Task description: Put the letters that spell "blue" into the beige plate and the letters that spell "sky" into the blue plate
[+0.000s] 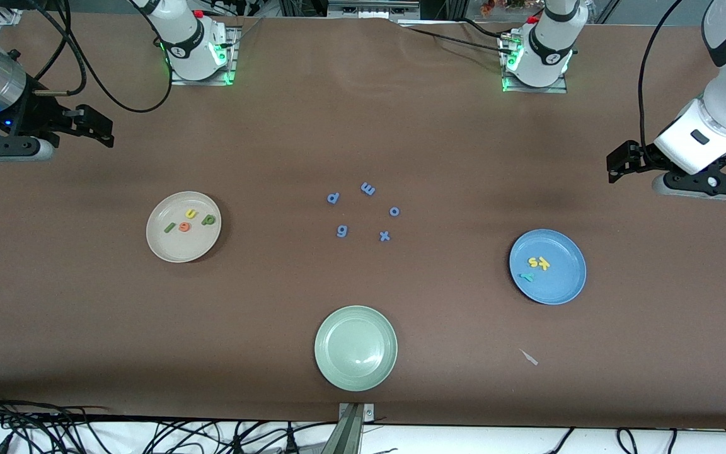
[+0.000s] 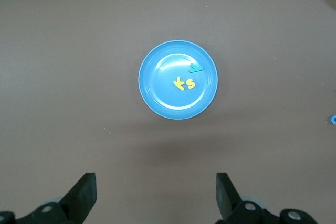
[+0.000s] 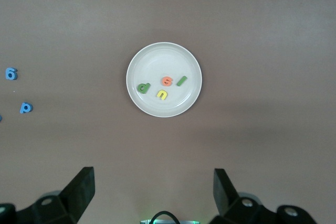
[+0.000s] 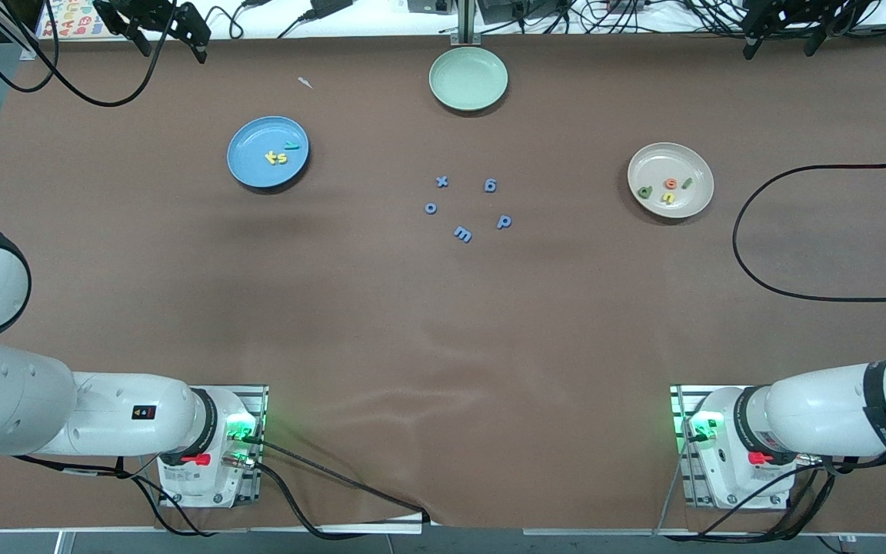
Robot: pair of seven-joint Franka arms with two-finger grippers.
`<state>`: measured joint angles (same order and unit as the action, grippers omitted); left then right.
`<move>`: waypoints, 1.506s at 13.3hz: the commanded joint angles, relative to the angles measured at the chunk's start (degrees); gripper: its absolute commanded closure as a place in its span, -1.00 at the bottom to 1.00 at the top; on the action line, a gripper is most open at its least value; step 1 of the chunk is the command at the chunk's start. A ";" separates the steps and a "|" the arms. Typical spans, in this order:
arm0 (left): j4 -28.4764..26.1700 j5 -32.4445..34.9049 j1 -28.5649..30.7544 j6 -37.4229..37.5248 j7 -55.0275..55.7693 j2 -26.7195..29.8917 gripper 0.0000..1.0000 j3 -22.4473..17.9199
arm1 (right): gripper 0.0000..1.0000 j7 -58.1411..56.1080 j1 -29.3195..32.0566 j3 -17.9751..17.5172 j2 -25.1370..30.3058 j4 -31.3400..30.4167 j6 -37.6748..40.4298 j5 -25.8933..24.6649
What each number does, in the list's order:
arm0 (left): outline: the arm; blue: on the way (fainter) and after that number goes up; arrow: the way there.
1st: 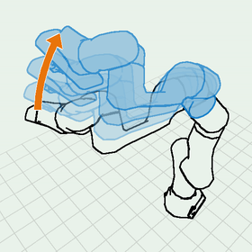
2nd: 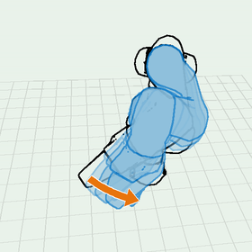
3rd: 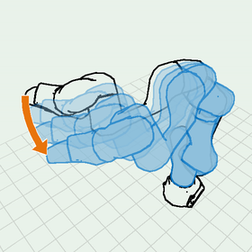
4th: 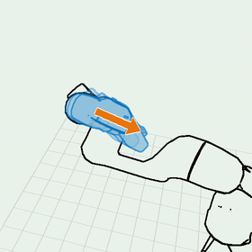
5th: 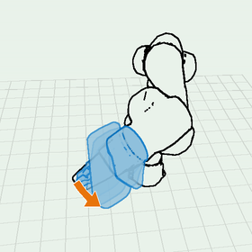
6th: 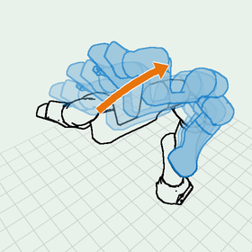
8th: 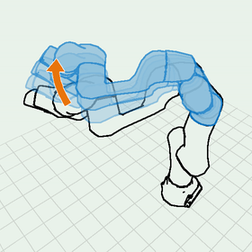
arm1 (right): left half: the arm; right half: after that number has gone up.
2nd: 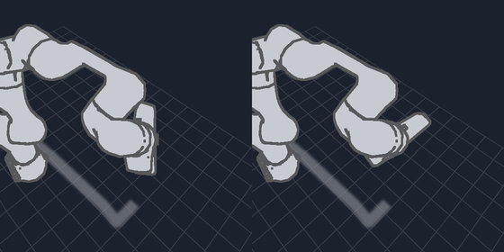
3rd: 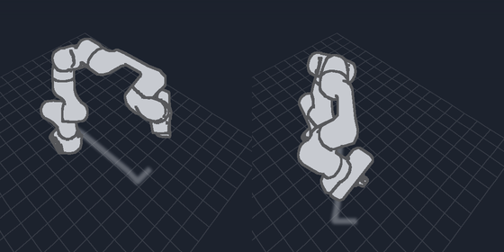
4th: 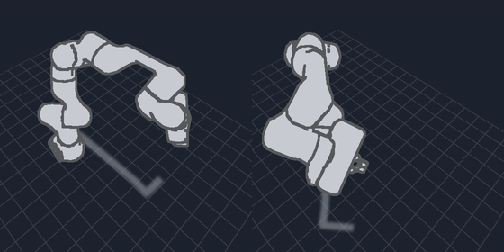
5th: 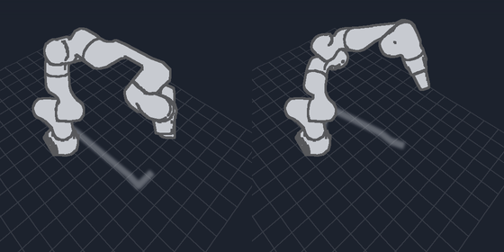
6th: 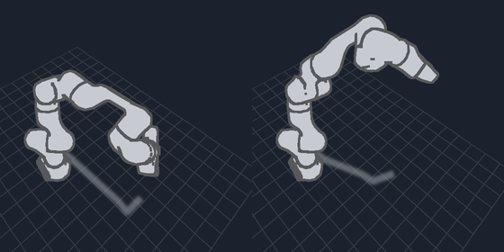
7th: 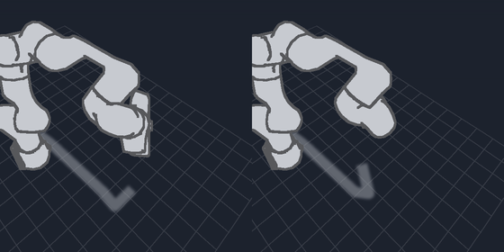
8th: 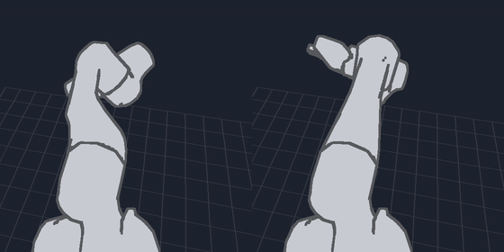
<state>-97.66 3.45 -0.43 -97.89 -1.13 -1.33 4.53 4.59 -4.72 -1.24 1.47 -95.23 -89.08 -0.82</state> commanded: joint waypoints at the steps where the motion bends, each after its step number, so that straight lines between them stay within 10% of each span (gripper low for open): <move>1: 2.64 -0.28 -0.18 1.92 0.17 -0.96 -1.00 0.21 | -1.00 -0.72 0.33 0.27 -1.12 2.51 1.72 0.47; 20: 3.70 -6.35 0.25 4.82 -0.27 -1.57 -1.00 0.04 | -1.00 -0.54 -0.46 1.50 -2.00 4.35 2.24 -2.35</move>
<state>-95.75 -2.12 -0.39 -94.49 -1.16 -2.12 4.64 4.30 -4.92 0.34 0.34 -92.97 -88.45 -2.33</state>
